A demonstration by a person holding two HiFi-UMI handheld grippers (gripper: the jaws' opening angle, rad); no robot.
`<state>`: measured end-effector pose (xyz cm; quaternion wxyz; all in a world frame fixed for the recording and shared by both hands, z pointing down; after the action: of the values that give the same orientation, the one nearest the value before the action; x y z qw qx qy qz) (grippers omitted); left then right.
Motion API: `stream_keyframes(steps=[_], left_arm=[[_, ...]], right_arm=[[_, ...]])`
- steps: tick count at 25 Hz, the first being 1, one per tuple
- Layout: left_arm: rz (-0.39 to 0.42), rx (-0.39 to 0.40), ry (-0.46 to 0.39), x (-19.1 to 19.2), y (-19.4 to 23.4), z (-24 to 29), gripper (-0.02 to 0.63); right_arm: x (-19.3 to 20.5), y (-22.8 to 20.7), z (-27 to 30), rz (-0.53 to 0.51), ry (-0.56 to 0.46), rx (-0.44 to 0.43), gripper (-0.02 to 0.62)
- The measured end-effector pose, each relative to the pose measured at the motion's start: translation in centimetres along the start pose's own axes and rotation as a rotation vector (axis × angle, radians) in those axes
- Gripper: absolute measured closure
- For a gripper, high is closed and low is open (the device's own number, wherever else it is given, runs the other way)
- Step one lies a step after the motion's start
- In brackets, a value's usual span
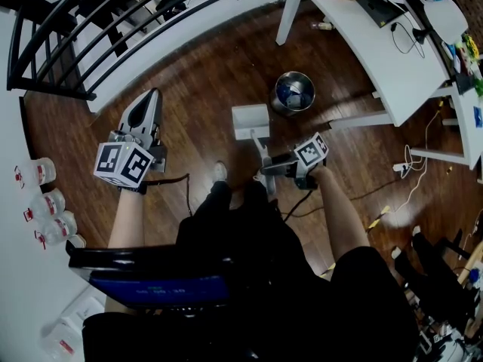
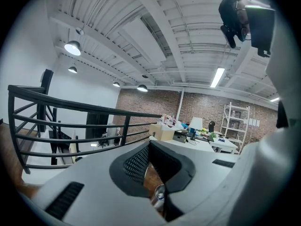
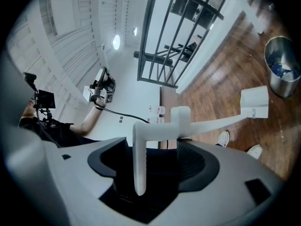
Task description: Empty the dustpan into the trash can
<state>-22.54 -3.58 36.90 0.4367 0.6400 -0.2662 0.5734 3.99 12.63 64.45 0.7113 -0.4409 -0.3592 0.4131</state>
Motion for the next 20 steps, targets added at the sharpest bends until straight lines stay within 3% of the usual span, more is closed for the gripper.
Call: stream_keyframes(steps=[20], left_arm=[[-0.006,0.016,-0.015,-0.3,-0.4,0.8,0.603]], right_arm=[[-1.4,-0.8,-4.1,-0.002,-0.097,0.077,0.253]])
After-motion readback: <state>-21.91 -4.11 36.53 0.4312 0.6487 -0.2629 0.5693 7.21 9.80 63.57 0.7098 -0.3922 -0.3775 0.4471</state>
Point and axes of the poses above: the fingertips, and each gripper's own axes: z forward along the fingers, y to its left, x out of its underside, the point moved 1 cm from there along -z, backward along the fingers, and after that the axes turned 8 degrees about x, right-handed, at the moved point
